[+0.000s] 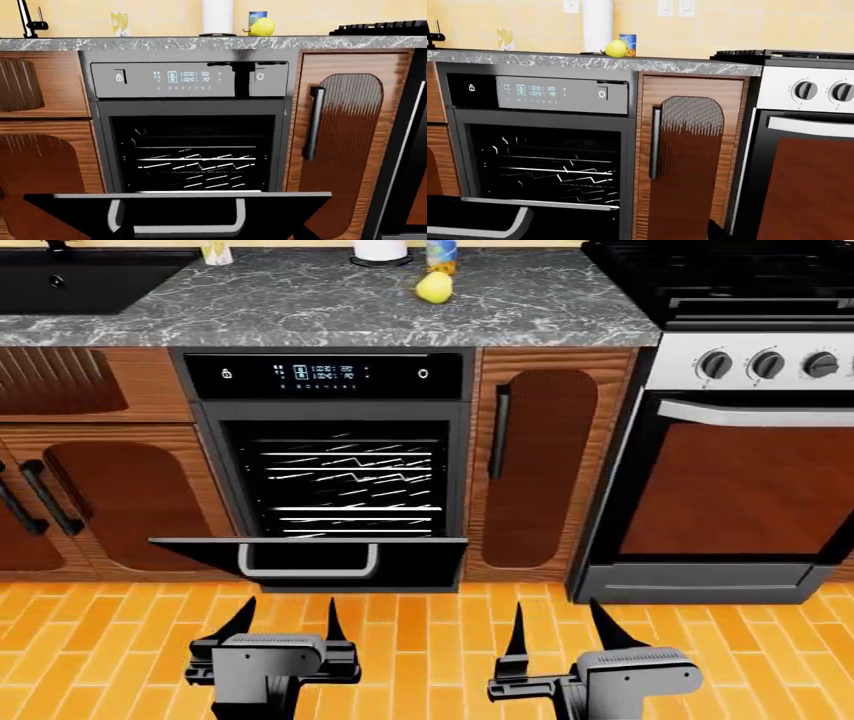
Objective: Close the dishwasher door
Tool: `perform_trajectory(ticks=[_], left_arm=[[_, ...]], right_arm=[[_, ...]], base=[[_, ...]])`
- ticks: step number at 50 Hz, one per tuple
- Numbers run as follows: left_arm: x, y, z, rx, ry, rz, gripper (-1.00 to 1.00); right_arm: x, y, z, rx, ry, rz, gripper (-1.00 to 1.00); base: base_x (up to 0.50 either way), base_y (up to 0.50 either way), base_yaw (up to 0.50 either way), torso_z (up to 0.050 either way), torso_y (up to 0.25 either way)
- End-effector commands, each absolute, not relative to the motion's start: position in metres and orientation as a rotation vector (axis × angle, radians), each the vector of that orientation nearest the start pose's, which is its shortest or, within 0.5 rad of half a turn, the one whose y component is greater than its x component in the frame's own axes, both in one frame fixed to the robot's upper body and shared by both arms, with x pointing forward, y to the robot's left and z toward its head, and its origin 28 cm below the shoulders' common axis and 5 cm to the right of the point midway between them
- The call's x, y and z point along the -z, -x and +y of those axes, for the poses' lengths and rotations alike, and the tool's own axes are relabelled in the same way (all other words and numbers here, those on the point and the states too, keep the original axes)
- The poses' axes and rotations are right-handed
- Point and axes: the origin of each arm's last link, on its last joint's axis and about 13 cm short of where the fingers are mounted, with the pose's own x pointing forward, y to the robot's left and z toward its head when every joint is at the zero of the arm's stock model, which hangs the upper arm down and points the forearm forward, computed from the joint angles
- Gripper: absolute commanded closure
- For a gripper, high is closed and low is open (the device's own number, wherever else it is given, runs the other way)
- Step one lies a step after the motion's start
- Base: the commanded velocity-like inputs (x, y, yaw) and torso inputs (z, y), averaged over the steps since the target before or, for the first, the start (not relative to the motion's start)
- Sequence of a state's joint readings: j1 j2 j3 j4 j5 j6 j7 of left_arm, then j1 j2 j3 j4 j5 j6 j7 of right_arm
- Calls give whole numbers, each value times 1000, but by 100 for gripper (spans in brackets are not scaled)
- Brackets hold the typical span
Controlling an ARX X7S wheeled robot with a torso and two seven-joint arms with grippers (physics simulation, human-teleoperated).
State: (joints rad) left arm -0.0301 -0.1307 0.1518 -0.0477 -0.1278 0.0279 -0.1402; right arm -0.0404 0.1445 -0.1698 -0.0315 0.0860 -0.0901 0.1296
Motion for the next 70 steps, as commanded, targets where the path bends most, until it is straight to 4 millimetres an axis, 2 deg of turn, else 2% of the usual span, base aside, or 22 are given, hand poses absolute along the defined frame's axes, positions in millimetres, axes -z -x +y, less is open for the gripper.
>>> perform_trajectory(ticks=[1, 22, 26, 70], left_arm=[[-9, -214, 207, 6, -9, 5, -100], [-10, -214, 207, 8, -12, -13, -100], [-9, -214, 207, 4, -4, -1, -100], [-9, -214, 205, 26, -10, 1, -100]], right_arm=[[-15, -199, -96, -49, 41, -65, -100], [-14, -198, -96, -51, 47, -75, -100], [-14, -197, -96, -48, 45, -83, -100], [-18, -194, -97, -58, 30, -85, -100]], base=[[0, 500, 0, 0, 0], [0, 500, 0, 0, 0], [0, 23, 0, -14, 0], [0, 0, 0, -50, 3]])
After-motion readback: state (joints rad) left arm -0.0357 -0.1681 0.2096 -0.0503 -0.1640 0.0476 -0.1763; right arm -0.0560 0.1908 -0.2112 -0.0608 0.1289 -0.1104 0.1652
